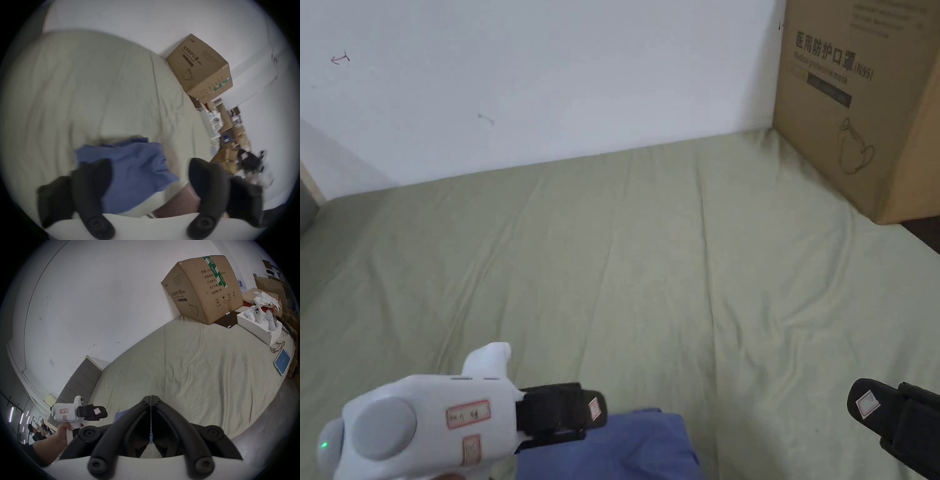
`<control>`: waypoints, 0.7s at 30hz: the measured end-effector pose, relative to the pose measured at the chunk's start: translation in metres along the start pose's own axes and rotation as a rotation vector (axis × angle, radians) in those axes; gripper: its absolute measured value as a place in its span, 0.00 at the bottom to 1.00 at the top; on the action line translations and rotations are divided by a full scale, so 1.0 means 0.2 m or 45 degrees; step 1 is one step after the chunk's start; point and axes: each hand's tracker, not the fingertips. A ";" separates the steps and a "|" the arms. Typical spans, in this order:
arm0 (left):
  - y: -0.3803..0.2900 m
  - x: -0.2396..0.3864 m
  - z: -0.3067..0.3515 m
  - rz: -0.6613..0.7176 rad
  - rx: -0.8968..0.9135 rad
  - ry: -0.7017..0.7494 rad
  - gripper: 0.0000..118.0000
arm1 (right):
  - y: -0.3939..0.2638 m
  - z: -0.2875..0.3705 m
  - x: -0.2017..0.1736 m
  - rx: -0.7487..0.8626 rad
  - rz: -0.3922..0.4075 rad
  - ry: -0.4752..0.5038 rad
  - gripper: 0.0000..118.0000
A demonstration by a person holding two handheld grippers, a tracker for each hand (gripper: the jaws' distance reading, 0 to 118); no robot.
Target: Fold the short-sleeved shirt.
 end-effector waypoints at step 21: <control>-0.23 0.38 -0.73 -0.190 -0.212 -0.353 0.02 | -0.04 0.04 0.06 -0.058 -0.025 -0.061 0.00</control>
